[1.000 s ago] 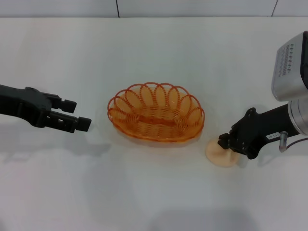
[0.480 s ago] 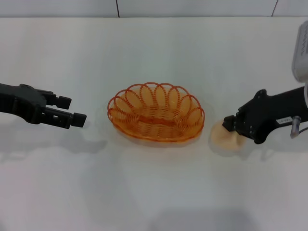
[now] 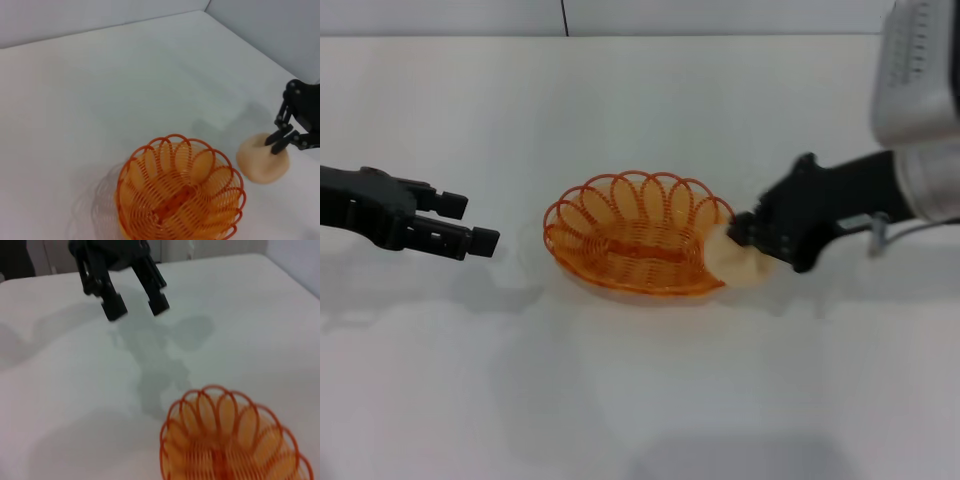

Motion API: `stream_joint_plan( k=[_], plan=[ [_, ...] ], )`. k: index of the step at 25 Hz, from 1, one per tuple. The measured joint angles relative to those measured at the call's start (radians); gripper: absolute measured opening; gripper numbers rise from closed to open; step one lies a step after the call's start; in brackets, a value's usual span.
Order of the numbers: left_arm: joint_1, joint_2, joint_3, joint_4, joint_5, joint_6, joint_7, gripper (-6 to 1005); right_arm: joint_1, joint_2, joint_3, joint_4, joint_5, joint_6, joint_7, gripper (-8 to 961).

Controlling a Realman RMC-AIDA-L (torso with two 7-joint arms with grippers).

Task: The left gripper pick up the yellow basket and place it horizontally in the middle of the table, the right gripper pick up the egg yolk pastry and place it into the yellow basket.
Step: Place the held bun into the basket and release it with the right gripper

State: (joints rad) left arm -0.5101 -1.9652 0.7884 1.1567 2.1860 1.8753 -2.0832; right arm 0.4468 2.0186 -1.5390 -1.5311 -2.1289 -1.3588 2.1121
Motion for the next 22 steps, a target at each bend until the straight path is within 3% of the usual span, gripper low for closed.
stream_joint_plan(
  k=[9, 22],
  plan=[
    [-0.002, 0.000, 0.000, 0.001, 0.000, -0.010, 0.001, 872, 0.089, 0.002, -0.088, 0.102, 0.072, 0.145, -0.045, 26],
    [-0.002, -0.002, 0.000, 0.002, 0.000, -0.016, 0.002, 872, 0.112, 0.003, -0.190, 0.208, 0.087, 0.339, -0.091, 25]
  ],
)
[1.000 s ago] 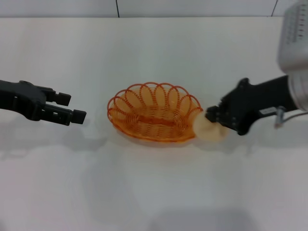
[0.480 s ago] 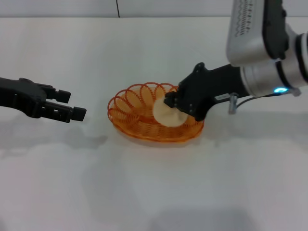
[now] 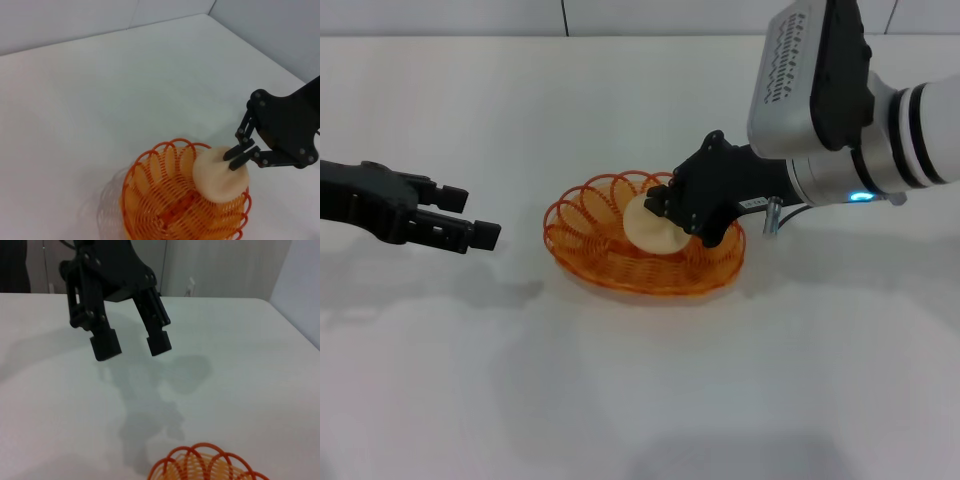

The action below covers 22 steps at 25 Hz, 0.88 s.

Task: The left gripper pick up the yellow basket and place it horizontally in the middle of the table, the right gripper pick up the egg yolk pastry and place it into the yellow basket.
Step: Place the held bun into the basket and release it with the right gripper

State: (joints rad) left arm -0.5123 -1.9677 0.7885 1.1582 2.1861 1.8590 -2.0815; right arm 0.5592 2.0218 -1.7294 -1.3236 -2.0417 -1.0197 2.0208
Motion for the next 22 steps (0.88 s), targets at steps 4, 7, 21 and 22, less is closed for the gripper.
stream_joint_plan(
  k=[4, 7, 21, 22],
  plan=[
    [0.000, -0.001, 0.001, -0.002, 0.000, -0.005, 0.000, 872, 0.000, 0.000, -0.002, 0.016, 0.002, 0.019, -0.005, 25],
    [0.000, -0.002, 0.001, -0.004, 0.000, -0.008, 0.000, 872, 0.000, 0.000, -0.002, 0.023, 0.004, 0.022, -0.006, 26],
    [0.007, -0.002, 0.002, -0.006, 0.001, -0.020, 0.000, 872, -0.014, -0.001, 0.005, 0.021, 0.036, 0.050, -0.010, 349],
    [0.009, -0.002, 0.002, -0.006, 0.001, -0.021, 0.001, 872, -0.017, -0.003, 0.006, 0.018, 0.039, 0.049, -0.010, 371]
  ],
)
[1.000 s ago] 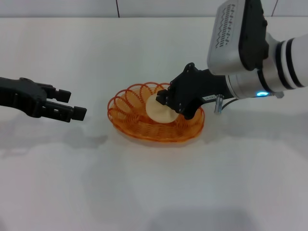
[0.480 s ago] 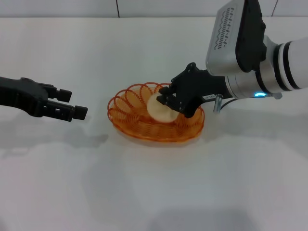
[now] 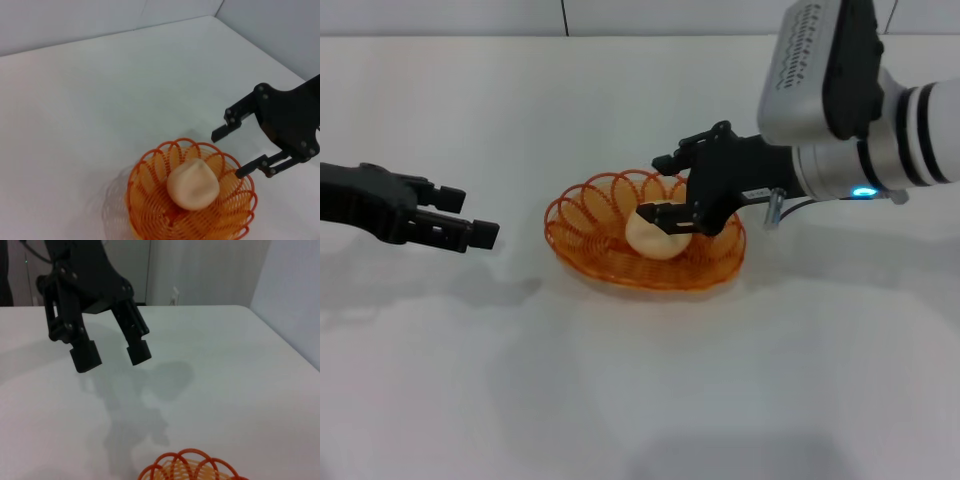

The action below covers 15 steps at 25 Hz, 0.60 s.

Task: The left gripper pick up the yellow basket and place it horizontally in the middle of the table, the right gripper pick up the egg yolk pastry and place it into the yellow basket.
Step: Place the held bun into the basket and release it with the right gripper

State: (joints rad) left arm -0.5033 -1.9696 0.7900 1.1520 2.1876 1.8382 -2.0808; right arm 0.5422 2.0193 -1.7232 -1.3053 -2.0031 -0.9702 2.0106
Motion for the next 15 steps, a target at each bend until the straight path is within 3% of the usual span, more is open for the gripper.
stream_joint_plan(
  k=[7, 10, 15],
  plan=[
    [0.003, -0.001, -0.001, 0.000, -0.001, -0.004, 0.014, 872, -0.084, -0.006, 0.047, -0.057, 0.003, -0.035, -0.004, 524],
    [0.002, -0.001, -0.002, 0.000, -0.001, -0.004, 0.020, 872, -0.143, -0.007, 0.098, -0.109, 0.003, -0.091, -0.005, 757],
    [0.005, -0.001, -0.002, 0.000, -0.001, -0.004, 0.032, 872, -0.218, -0.007, 0.191, -0.167, 0.003, -0.207, -0.006, 799]
  ],
)
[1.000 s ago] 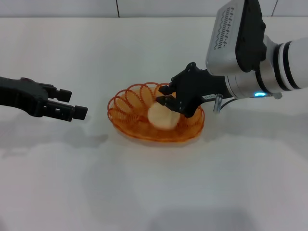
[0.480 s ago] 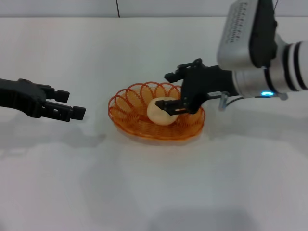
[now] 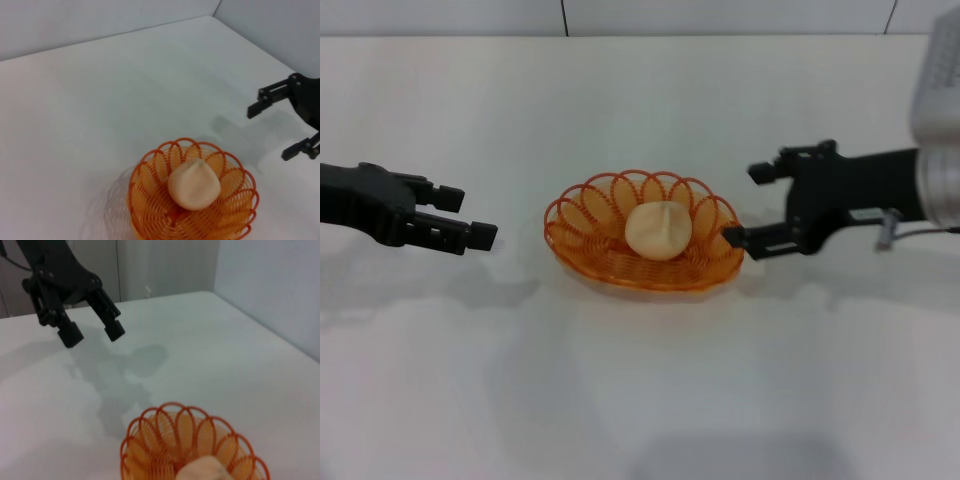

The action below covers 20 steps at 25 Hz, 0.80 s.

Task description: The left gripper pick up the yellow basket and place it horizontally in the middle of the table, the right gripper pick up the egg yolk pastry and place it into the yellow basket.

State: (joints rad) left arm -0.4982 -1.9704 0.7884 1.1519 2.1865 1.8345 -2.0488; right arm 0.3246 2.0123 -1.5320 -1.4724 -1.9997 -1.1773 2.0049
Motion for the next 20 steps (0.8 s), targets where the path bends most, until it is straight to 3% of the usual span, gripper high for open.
stream_joint_plan(
  k=[10, 20],
  plan=[
    [0.010, -0.002, 0.000, 0.000, -0.005, 0.000, 0.044, 872, -0.038, -0.002, 0.098, -0.010, 0.002, -0.169, -0.047, 790],
    [0.001, -0.007, 0.000, 0.000, -0.010, 0.000, 0.066, 872, -0.039, -0.003, 0.112, -0.023, 0.003, -0.211, -0.057, 784]
  ],
)
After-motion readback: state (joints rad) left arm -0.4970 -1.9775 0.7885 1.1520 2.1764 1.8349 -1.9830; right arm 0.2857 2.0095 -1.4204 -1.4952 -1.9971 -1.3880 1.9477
